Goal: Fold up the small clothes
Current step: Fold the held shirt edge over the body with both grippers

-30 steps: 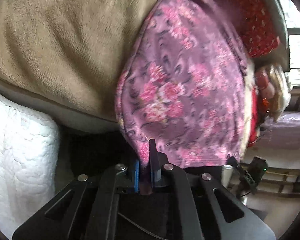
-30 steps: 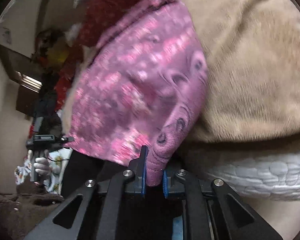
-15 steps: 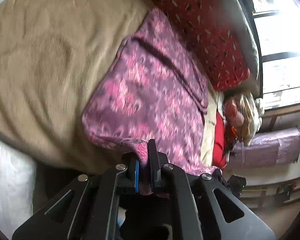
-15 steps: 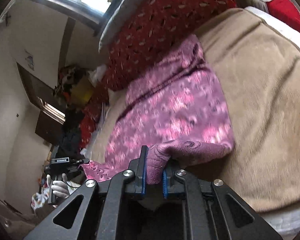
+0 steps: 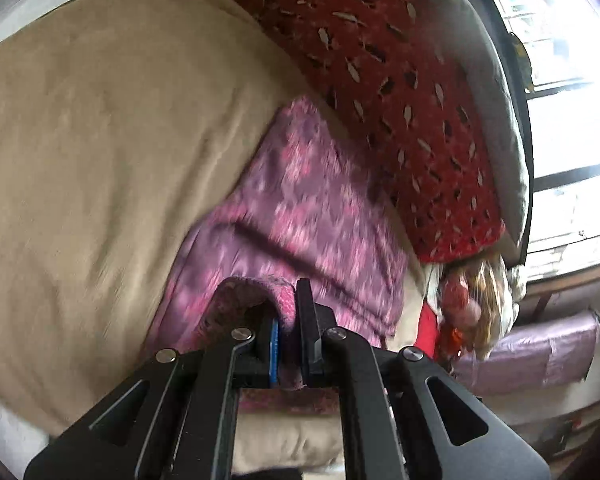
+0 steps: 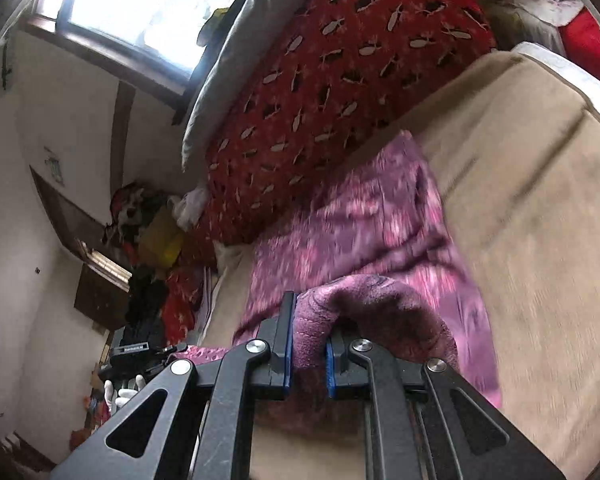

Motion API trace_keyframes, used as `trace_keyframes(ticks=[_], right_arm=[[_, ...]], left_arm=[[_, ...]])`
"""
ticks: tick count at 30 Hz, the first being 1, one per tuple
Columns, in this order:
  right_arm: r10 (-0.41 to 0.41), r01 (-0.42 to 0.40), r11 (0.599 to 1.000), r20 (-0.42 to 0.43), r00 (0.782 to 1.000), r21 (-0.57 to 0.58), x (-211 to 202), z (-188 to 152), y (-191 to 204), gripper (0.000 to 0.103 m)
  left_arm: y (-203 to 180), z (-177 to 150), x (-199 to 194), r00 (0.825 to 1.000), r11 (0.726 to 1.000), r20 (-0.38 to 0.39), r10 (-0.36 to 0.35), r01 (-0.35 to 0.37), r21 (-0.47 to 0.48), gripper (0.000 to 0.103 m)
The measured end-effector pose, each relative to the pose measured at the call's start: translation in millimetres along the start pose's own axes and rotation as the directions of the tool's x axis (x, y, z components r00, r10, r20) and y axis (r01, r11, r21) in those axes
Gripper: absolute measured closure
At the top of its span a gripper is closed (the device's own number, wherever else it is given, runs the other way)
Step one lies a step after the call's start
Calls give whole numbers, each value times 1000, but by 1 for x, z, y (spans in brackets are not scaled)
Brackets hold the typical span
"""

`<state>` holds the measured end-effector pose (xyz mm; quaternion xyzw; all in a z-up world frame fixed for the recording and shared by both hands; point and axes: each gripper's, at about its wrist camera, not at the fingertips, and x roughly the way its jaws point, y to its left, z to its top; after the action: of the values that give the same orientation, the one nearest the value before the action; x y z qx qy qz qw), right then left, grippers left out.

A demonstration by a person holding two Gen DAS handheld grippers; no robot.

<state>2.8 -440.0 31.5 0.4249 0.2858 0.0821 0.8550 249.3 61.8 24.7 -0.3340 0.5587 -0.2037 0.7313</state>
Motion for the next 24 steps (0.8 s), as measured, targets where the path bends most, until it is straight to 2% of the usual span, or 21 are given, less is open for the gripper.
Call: trace_keyframes(ticks=[8, 11, 15, 17, 19, 21, 22, 24], right_arm=[[-5, 1, 997, 52, 999, 80, 70, 68, -26, 92], [-12, 4, 992, 68, 998, 123, 94, 90, -41, 92], [-52, 47, 981, 21, 998, 186, 133, 111, -66, 92], [-70, 71, 971, -12, 997, 226, 150, 121, -77, 87], [-31, 36, 960, -20, 999, 277, 161, 131, -88, 86], [-45, 40, 948, 7, 999, 316, 162, 141, -95, 84], [-21, 12, 939, 24, 999, 343, 162, 146, -99, 82], [-29, 5, 921, 57, 998, 389, 157, 150, -105, 70]], left_arm=[[-9, 77, 64, 1000, 999, 23, 19, -19, -30, 98], [-11, 102, 90, 998, 998, 29, 57, -56, -26, 98], [-17, 132, 127, 992, 992, 5, 122, -122, -17, 98], [-22, 144, 142, 989, 989, -19, 146, -146, 3, 98], [-28, 156, 149, 991, 992, -42, 125, -125, -2, 98], [-31, 164, 147, 995, 995, -44, 92, -93, -26, 97], [-32, 167, 143, 997, 997, -43, 68, -70, -38, 97], [-32, 171, 136, 998, 998, -50, 25, -28, -54, 91]])
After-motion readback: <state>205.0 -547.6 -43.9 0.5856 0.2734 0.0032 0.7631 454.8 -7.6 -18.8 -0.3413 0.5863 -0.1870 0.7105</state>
